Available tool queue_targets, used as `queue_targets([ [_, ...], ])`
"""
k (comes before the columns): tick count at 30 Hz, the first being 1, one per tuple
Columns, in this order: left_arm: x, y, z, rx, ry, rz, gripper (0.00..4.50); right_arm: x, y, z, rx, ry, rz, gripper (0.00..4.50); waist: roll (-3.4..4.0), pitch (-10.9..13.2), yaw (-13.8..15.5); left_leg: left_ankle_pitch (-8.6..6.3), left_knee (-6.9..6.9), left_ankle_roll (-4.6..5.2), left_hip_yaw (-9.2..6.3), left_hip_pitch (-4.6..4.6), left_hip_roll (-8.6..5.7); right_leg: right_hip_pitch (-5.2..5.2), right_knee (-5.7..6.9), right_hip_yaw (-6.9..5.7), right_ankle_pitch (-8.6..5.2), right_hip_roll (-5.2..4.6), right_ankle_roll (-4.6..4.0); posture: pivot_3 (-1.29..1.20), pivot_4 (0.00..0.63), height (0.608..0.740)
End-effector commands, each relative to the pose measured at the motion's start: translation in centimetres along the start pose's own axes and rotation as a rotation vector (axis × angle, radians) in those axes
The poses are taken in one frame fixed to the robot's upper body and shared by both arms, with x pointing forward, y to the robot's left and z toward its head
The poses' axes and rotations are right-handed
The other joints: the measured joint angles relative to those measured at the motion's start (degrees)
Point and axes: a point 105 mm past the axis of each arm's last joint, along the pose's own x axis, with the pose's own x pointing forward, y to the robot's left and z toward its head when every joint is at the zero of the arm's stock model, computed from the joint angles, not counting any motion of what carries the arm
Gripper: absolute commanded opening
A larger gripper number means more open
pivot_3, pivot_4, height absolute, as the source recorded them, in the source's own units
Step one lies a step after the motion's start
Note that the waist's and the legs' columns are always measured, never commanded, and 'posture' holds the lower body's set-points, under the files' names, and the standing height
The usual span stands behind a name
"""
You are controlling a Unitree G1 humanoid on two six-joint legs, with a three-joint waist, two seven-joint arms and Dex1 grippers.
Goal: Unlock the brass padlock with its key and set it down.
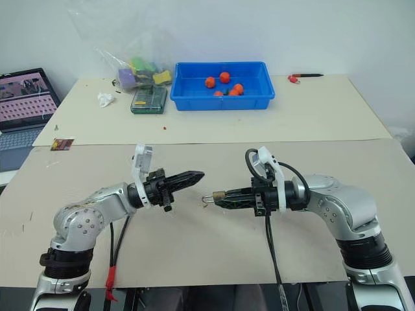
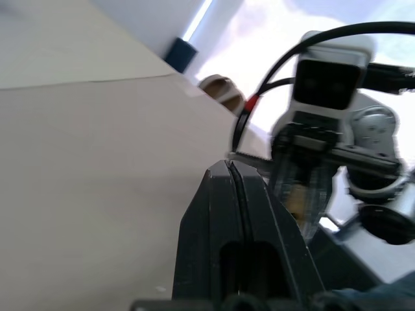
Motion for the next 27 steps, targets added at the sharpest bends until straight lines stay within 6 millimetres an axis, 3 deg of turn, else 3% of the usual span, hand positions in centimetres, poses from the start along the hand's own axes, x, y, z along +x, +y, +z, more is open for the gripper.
queue_targets([
  [1,-0.1,-2.4,0.3,-0.031,0.033,-0.105,0.05,-0.4,0.6,0.7,-0.034,-0.009,0.017,0.16,0.0,0.0,0.03,0.0,0.0,-0.01,0.0,0.01,0.0,0.0,-0.02,0.0,0.0,0.0,0.0,0.0,0.15,0.74],
  [8,-0.3,-2.5,-0.1,-0.049,0.057,-0.091,0.05,-0.4,0.6,0.5,-0.034,-0.01,0.012,0.16,0.0,0.0,0.09,0.02,0.01,-0.05,0.02,0.03,-0.01,0.01,-0.02,0.02,0.01,0.03,-0.02,0.0,0.15,0.74],
  [16,-0.5,-0.8,1.4,-0.042,-0.014,-0.014,0.05,-0.5,1.1,0.7,-0.035,-0.009,0.036,0.16,0.0,0.0,0.21,0.01,0.01,-0.09,0.02,0.03,-0.01,0.01,-0.03,0.03,0.02,0.04,-0.06,0.0,0.15,0.74],
  [27,-0.3,-1.6,-0.9,-0.017,0.085,-0.043,0.05,-0.4,1.0,0.9,-0.048,-0.007,0.026,0.16,0.0,0.0,0.18,0.0,0.01,-0.1,0.03,0.02,0.01,0.01,-0.04,0.04,0.03,0.06,-0.08,0.0,0.15,0.74],
])
